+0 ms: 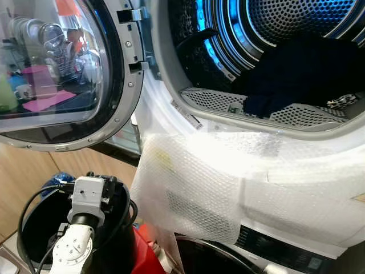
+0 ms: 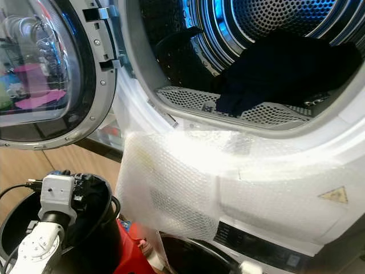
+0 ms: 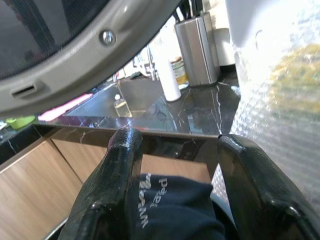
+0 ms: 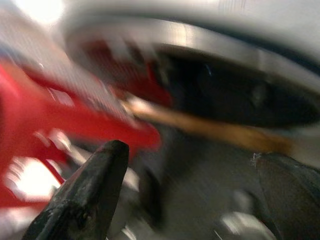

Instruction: Clothes washing

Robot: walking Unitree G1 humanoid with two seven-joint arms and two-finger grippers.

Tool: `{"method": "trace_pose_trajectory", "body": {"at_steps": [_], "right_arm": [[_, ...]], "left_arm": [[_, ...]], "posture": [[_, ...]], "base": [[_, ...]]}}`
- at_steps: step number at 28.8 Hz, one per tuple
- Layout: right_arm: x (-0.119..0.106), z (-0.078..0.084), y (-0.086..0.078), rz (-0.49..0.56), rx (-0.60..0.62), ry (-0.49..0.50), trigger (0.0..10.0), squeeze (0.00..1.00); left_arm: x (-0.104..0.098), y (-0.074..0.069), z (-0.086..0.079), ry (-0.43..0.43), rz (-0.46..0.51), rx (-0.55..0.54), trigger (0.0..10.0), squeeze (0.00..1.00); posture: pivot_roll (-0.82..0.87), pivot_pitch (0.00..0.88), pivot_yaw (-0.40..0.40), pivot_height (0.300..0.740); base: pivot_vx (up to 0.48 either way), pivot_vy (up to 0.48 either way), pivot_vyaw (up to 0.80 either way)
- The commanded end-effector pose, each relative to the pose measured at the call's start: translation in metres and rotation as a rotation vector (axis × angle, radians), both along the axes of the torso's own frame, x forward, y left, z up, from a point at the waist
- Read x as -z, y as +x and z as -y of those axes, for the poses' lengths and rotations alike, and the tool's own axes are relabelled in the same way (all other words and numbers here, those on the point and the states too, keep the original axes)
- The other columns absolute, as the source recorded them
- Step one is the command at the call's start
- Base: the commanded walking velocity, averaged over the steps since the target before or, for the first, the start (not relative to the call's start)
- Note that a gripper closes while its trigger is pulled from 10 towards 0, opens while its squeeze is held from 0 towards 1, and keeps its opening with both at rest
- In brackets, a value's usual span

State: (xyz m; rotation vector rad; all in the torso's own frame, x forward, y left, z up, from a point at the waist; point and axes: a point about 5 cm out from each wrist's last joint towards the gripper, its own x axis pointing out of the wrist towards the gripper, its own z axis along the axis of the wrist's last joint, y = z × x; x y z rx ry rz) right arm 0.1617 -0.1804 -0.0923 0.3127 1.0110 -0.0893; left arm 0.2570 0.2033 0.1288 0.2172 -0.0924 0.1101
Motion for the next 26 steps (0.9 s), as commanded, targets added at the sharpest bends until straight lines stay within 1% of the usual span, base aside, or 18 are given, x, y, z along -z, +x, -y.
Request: {"method": "trace_pose_trajectory", "body": {"at_steps": [1,2,3,6,9,10,12,13,15,17,18,19,22,23,24,26], "right_arm": [[0.001,0.0,0.001,-0.032,-0.04,-0.097,10.0,0.0],[0.002,0.0,-0.001,-0.044,-0.065,-0.133,10.0,0.0],[0.003,-0.001,-0.002,-0.05,-0.065,-0.144,10.0,0.0],[0.004,-0.004,-0.002,-0.061,-0.023,-0.15,10.0,0.0],[0.004,-0.008,0.0,-0.058,-0.026,-0.152,10.0,0.0],[0.004,-0.01,0.0,-0.062,-0.054,-0.166,10.0,0.0],[0.004,-0.01,0.0,-0.06,-0.067,-0.173,10.0,0.0],[0.004,-0.01,0.0,-0.062,-0.087,-0.179,10.0,0.0],[0.004,-0.01,-0.001,-0.068,-0.086,-0.183,10.0,0.0],[0.005,-0.01,-0.002,-0.074,-0.099,-0.194,10.0,0.0],[0.005,-0.011,-0.003,-0.076,-0.116,-0.199,10.0,0.0],[0.006,-0.012,-0.004,-0.077,-0.142,-0.204,10.0,0.0],[0.006,-0.013,-0.004,-0.069,-0.148,-0.202,10.0,0.0],[0.005,-0.014,-0.003,-0.064,-0.146,-0.199,10.0,0.0],[0.005,-0.015,-0.002,-0.059,-0.149,-0.198,10.0,0.0],[0.005,-0.017,-0.002,-0.056,-0.162,-0.199,10.0,0.0]], "left_arm": [[-0.007,-0.002,-0.01,0.013,0.012,-0.039,10.0,0.0],[-0.009,-0.002,-0.012,0.014,0.016,-0.043,10.0,0.0],[-0.012,-0.002,-0.014,0.011,0.022,-0.051,10.0,0.0],[-0.019,-0.004,-0.017,0.005,0.032,-0.066,10.0,0.0],[-0.022,-0.007,-0.021,-0.009,0.025,-0.106,10.0,0.0],[-0.02,-0.01,-0.028,-0.061,-0.006,-0.175,10.0,0.0],[-0.016,-0.013,-0.032,-0.115,-0.04,-0.222,10.0,0.0],[-0.011,-0.015,-0.038,-0.173,-0.08,-0.27,10.0,0.0],[-0.008,-0.016,-0.042,-0.21,-0.109,-0.305,10.0,0.0],[-0.001,-0.016,-0.044,-0.248,-0.167,-0.308,10.0,0.0],[0.003,-0.017,-0.045,-0.271,-0.188,-0.316,10.0,0.6],[0.011,-0.019,-0.044,-0.335,-0.241,-0.319,10.0,1.0],[0.017,-0.023,-0.044,-0.37,-0.272,-0.329,10.0,1.0],[0.019,-0.024,-0.043,-0.399,-0.279,-0.334,10.0,1.0],[0.021,-0.025,-0.043,-0.442,-0.281,-0.35,10.0,1.0],[0.025,-0.028,-0.042,-0.57,-0.292,-0.385,10.0,1.0]], "posture": [[0.07,0.0,0.106,0.74],[0.07,0.0,0.108,0.74],[0.07,0.0,0.112,0.74],[0.08,0.0,0.119,0.74],[0.08,0.0,0.12,0.74],[0.09,0.002,0.121,0.74],[0.09,0.002,0.121,0.74],[0.1,0.009,0.121,0.74],[0.1,0.01,0.119,0.74],[0.1,0.013,0.119,0.74],[0.1,0.014,0.121,0.74],[0.1,0.013,0.123,0.74],[0.1,0.015,0.125,0.74],[0.1,0.015,0.125,0.74],[0.09,0.013,0.126,0.74],[0.1,0.01,0.125,0.74]], "base": [[0.0,0.0,0.0],[0.0,0.0,0.0],[0.0,0.0,0.0],[0.0,0.0,0.0],[0.0,0.0,0.0],[0.0,0.0,0.0],[0.0,0.0,0.0],[0.0,0.0,0.0],[0.0,0.0,0.0],[0.0,0.0,0.0],[0.0,0.0,0.0],[0.0,0.0,0.0],[0.0,0.0,0.0],[0.0,0.0,0.0],[0.0,0.0,0.0],[0.0,0.0,0.0]]}}
